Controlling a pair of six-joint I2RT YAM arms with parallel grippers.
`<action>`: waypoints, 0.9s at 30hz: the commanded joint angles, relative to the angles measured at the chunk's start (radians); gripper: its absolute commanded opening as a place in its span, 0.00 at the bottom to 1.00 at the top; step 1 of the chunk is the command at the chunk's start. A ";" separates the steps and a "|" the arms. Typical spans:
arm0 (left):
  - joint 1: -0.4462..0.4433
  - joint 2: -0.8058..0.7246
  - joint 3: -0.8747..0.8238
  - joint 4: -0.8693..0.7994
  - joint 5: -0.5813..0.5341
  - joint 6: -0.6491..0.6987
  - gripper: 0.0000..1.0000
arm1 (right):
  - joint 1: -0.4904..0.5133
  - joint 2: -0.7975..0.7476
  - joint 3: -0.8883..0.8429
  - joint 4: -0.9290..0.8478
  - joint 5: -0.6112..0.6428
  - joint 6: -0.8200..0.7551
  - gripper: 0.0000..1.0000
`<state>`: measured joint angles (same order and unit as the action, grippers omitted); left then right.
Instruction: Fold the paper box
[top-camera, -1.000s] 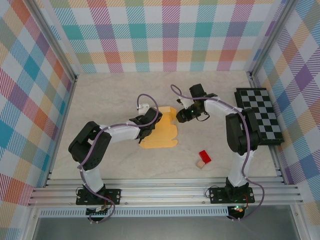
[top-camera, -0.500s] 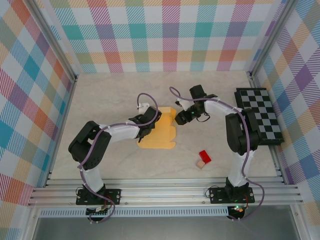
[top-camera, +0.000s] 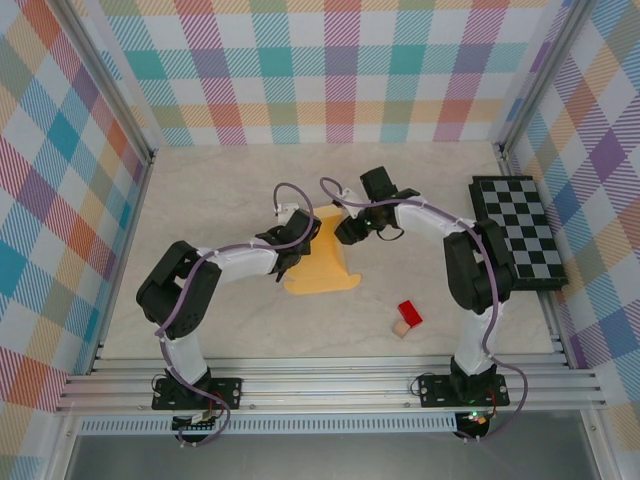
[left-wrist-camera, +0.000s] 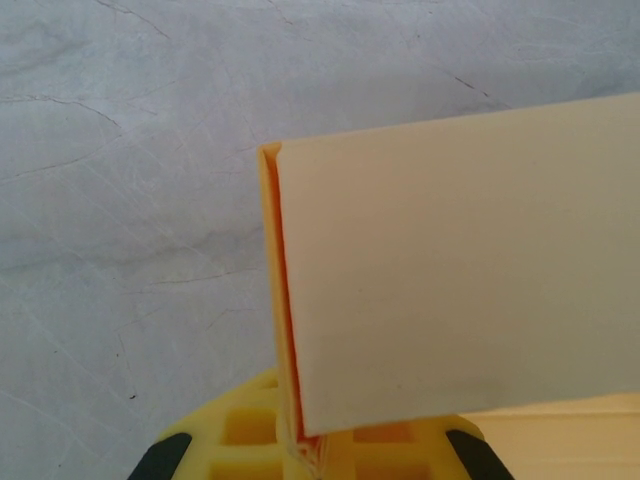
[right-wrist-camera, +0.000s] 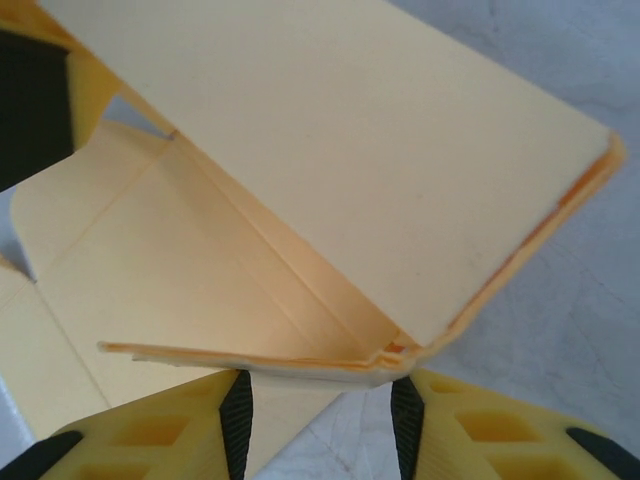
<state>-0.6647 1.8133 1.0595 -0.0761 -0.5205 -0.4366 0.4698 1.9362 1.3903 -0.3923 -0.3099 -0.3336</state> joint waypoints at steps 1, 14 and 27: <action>-0.012 0.025 0.007 -0.042 0.126 0.027 0.00 | 0.025 -0.028 -0.035 0.179 0.038 0.102 0.41; -0.013 -0.002 0.017 -0.026 0.266 0.032 0.00 | 0.034 -0.037 -0.125 0.412 0.129 0.406 0.43; -0.013 -0.035 0.048 -0.079 0.278 0.022 0.00 | 0.086 -0.038 -0.197 0.498 0.362 0.439 0.29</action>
<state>-0.6621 1.7962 1.0847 -0.0998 -0.3588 -0.4282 0.5224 1.9247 1.2121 0.0319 0.0410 0.0792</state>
